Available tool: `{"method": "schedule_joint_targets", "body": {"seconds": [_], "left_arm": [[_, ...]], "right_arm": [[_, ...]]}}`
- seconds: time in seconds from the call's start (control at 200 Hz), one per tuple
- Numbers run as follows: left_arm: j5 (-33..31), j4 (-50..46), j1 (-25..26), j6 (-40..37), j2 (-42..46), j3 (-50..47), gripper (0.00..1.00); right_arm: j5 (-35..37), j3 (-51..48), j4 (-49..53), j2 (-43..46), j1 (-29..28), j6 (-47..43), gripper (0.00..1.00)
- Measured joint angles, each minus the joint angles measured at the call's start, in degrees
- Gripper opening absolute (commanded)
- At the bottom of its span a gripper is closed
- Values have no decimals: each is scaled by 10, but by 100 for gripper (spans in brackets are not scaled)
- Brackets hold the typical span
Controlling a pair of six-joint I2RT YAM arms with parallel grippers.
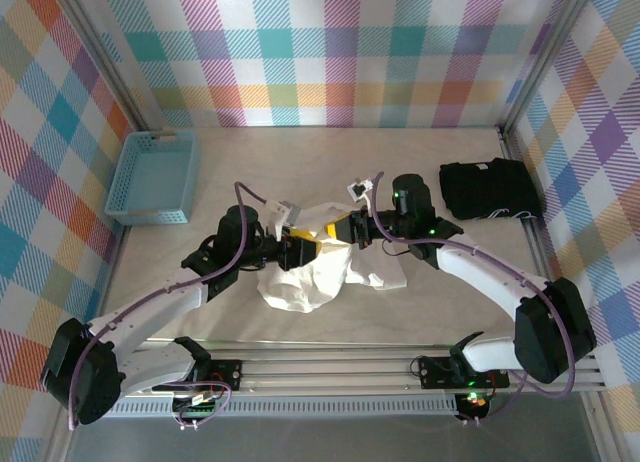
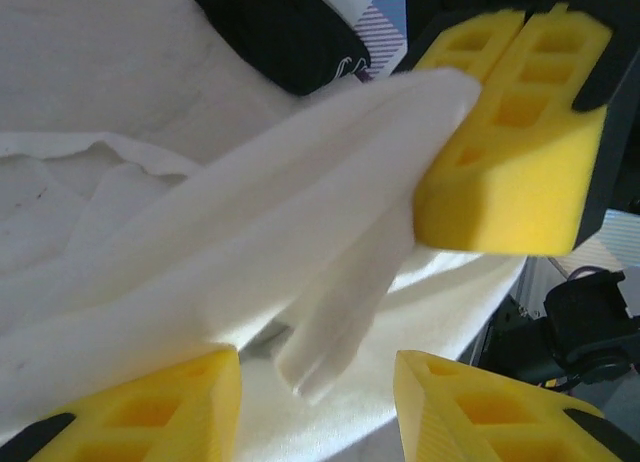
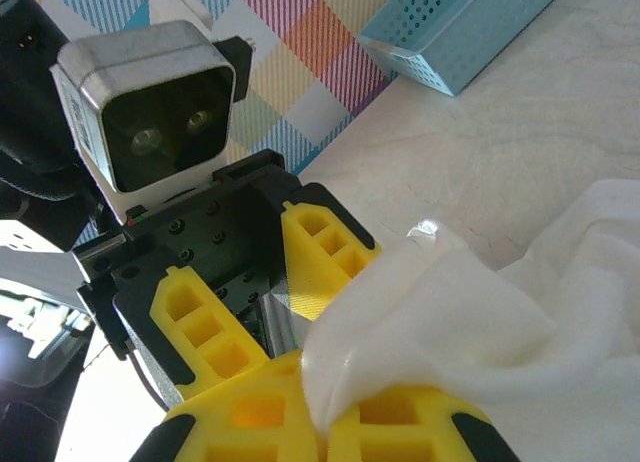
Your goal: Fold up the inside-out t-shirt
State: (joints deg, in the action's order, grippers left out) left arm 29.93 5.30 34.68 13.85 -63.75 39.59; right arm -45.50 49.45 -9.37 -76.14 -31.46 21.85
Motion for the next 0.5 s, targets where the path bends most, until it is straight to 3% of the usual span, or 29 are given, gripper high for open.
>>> {"method": "schedule_joint_targets", "body": {"seconds": [0.14,0.285,0.355,0.5], "left_arm": [[0,9,0,-3,-7,2,31],[0,9,0,-6,-10,9,9],[0,8,0,-4,-10,11,0],[-7,-22,4,8,12,29,0]], "right_arm": [[0,0,0,0,0,0,0],[4,0,3,0,0,-2,3],[20,0,15,0,0,-6,10],[156,19,117,3,-9,-42,31]]}}
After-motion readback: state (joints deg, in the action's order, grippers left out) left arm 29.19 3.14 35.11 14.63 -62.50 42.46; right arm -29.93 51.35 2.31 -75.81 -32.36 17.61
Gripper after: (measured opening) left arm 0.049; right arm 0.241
